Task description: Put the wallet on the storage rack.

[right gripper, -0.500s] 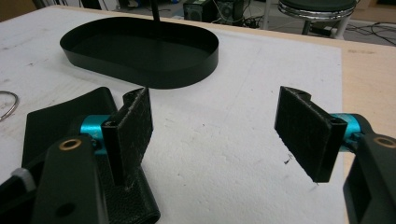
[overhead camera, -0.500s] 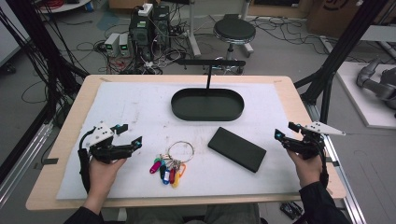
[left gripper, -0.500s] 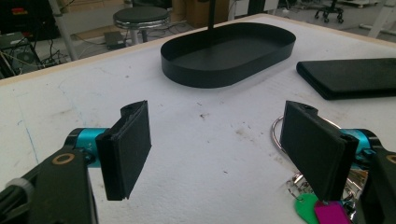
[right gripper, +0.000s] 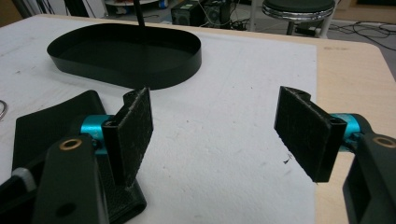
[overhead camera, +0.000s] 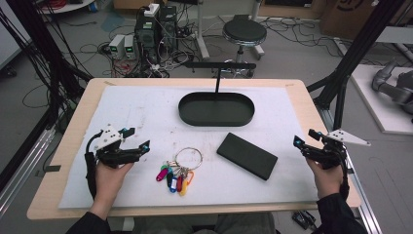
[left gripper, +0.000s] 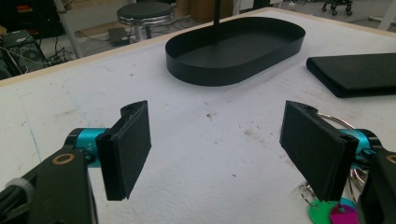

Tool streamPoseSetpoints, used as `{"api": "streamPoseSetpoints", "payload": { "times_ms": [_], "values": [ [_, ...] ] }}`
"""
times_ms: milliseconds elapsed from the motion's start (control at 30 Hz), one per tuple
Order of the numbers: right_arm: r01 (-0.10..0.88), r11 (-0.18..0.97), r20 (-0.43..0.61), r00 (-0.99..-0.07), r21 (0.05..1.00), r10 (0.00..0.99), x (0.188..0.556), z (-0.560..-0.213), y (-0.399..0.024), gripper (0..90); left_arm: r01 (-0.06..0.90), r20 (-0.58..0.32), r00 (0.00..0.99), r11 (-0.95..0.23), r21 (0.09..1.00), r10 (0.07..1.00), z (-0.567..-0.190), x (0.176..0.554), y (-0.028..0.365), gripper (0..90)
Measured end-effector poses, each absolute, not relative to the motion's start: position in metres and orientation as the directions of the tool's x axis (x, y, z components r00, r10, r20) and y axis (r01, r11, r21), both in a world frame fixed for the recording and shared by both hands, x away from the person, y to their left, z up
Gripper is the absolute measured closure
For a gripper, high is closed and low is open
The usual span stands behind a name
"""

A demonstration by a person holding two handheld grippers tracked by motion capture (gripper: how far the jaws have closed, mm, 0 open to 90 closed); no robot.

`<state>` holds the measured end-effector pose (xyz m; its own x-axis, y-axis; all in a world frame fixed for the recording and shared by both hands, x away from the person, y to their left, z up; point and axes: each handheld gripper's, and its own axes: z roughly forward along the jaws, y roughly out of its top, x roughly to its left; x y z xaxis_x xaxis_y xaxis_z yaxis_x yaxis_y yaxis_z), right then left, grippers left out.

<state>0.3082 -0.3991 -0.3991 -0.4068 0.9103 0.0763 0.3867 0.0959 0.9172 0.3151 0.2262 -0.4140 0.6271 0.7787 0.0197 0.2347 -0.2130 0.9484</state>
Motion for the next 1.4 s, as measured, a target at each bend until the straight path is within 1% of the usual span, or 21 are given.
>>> {"api": "streamPoseSetpoints", "payload": {
  "times_ms": [167, 233, 300, 433, 467, 500, 700, 833, 1033, 1067, 1133, 1200, 1267, 1300, 1367, 1400],
  "values": [
    [0.383, 0.076, 0.098, -0.416, 0.921, 0.904, 0.304, -0.402, -0.4, 28.5, 0.234, 0.024, 0.631, -0.22, 0.947, 0.775, -0.414, 0.317, 0.224, 24.7],
    [0.396, 0.081, 0.107, -0.43, 0.915, 0.896, 0.305, -0.404, -0.398, 28.7, 0.234, 0.028, 0.63, -0.224, 0.946, 0.776, -0.415, 0.318, 0.223, 24.7],
    [0.409, 0.093, 0.111, -0.448, 0.908, 0.887, 0.306, -0.408, -0.396, 31.9, 0.237, 0.028, 0.633, -0.228, 0.944, 0.774, -0.415, 0.319, 0.223, 24.7],
    [0.435, 0.116, 0.117, -0.474, 0.893, 0.873, 0.31, -0.413, -0.392, 32.7, 0.241, 0.029, 0.636, -0.234, 0.942, 0.771, -0.417, 0.32, 0.222, 24.7],
    [0.46, 0.127, 0.133, -0.492, 0.879, 0.86, 0.313, -0.417, -0.388, 36.0, 0.243, 0.033, 0.637, -0.241, 0.94, 0.77, -0.417, 0.32, 0.222, 24.7],
    [0.46, 0.127, 0.133, -0.492, 0.879, 0.86, 0.313, -0.417, -0.388, 36.0, 0.244, 0.032, 0.635, -0.24, 0.94, 0.772, -0.417, 0.32, 0.222, 24.7],
    [0.507, 0.176, 0.152, -0.54, 0.844, 0.828, 0.32, -0.426, -0.376, 42.5, 0.242, 0.035, 0.632, -0.24, 0.94, 0.774, -0.417, 0.318, 0.223, 24.7],
    [0.525, 0.209, 0.152, -0.563, 0.825, 0.813, 0.322, -0.43, -0.371, 44.0, 0.242, 0.037, 0.635, -0.244, 0.939, 0.772, -0.418, 0.318, 0.224, 24.7],
    [0.555, 0.227, 0.167, -0.57, 0.8, 0.805, 0.324, -0.434, -0.365, 44.7, 0.241, 0.046, 0.638, -0.256, 0.936, 0.768, -0.418, 0.318, 0.222, 24.7],
    [0.582, 0.229, 0.188, -0.567, 0.78, 0.802, 0.326, -0.436, -0.363, 44.6, 0.241, 0.048, 0.639, -0.26, 0.935, 0.767, -0.418, 0.318, 0.221, 24.7],
    [0.59, 0.23, 0.194, -0.567, 0.774, 0.801, 0.327, -0.437, -0.362, 44.7, 0.241, 0.051, 0.64, -0.263, 0.934, 0.767, -0.419, 0.318, 0.221, 24.7],
    [0.625, 0.242, 0.213, -0.563, 0.743, 0.799, 0.33, -0.442, -0.359, 45.4, 0.238, 0.059, 0.637, -0.269, 0.933, 0.768, -0.418, 0.318, 0.22, 24.7],
    [0.626, 0.249, 0.21, -0.565, 0.739, 0.798, 0.331, -0.443, -0.359, 45.5, 0.237, 0.06, 0.638, -0.27, 0.933, 0.768, -0.418, 0.318, 0.22, 24.7],
    [0.651, 0.255, 0.23, -0.563, 0.715, 0.794, 0.333, -0.445, -0.357, 45.3, 0.237, 0.06, 0.637, -0.269, 0.933, 0.769, -0.418, 0.318, 0.221, 24.7],
    [0.664, 0.25, 0.244, -0.558, 0.705, 0.793, 0.334, -0.447, -0.357, 45.1, 0.238, 0.06, 0.637, -0.27, 0.933, 0.769, -0.419, 0.317, 0.221, 24.7],
    [0.677, 0.238, 0.268, -0.553, 0.697, 0.789, 0.335, -0.448, -0.358, 45.1, 0.239, 0.06, 0.637, -0.271, 0.932, 0.769, -0.419, 0.318, 0.221, 24.7]
  ]
}}
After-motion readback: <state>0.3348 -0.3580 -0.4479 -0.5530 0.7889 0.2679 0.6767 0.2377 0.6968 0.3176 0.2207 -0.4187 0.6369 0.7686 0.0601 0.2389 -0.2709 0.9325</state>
